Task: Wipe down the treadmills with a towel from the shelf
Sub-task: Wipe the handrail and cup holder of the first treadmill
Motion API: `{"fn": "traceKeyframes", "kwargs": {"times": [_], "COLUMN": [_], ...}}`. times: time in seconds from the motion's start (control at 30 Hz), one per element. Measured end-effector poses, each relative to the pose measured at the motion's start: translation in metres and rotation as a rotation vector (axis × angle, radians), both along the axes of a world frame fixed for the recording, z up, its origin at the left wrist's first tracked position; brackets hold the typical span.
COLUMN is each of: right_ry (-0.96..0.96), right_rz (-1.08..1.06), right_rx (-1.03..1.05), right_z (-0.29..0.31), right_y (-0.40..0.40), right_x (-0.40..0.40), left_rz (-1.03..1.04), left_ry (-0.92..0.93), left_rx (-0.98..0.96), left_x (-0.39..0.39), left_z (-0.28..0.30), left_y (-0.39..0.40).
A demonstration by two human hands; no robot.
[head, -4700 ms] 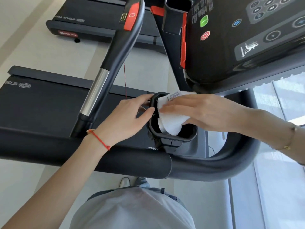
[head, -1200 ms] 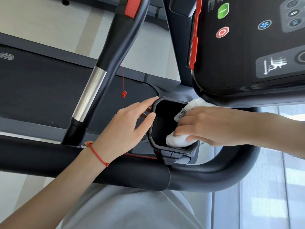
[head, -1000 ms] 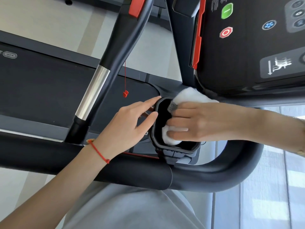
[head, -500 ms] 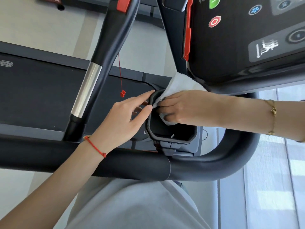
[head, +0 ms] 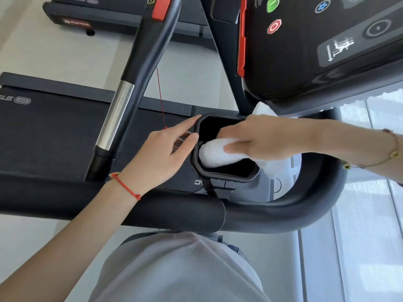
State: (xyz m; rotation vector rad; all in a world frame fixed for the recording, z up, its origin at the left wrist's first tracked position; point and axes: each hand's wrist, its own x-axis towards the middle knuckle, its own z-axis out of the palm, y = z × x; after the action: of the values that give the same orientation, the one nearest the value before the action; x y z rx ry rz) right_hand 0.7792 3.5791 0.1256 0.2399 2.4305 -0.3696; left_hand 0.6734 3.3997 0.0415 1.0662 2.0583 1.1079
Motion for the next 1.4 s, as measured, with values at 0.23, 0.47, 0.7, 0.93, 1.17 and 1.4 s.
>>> {"fn": "traceKeyframes", "kwargs": {"times": [0.23, 0.47, 0.7, 0.93, 1.17, 1.4], "right_ry": [0.208, 0.490, 0.603, 0.633, 0.587, 0.578], "right_rz": [-0.630, -0.516, -0.281, -0.376, -0.237, -0.265], "right_rx": [-0.439, -0.338, -0.270, -0.242, -0.225, -0.164], "right_z": [-0.003, -0.012, -0.037, -0.041, -0.042, -0.035], "right_y": [-0.037, -0.101, -0.101, -0.073, -0.081, -0.073], "right_x": [0.031, 0.067, 0.050, 0.011, 0.035, 0.015], "left_rz": [-0.010, -0.018, -0.047, 0.008, -0.003, 0.007], "left_ry": [0.048, 0.088, 0.158, 0.199, 0.230, 0.228], "left_rx": [-0.013, -0.026, -0.005, 0.014, 0.045, 0.048], "left_x": [-0.003, -0.002, -0.005, -0.007, -0.005, -0.003], "left_z": [0.005, 0.007, 0.004, 0.001, 0.002, 0.005], "left_y": [-0.004, -0.018, -0.035, -0.041, -0.042, -0.043]}}
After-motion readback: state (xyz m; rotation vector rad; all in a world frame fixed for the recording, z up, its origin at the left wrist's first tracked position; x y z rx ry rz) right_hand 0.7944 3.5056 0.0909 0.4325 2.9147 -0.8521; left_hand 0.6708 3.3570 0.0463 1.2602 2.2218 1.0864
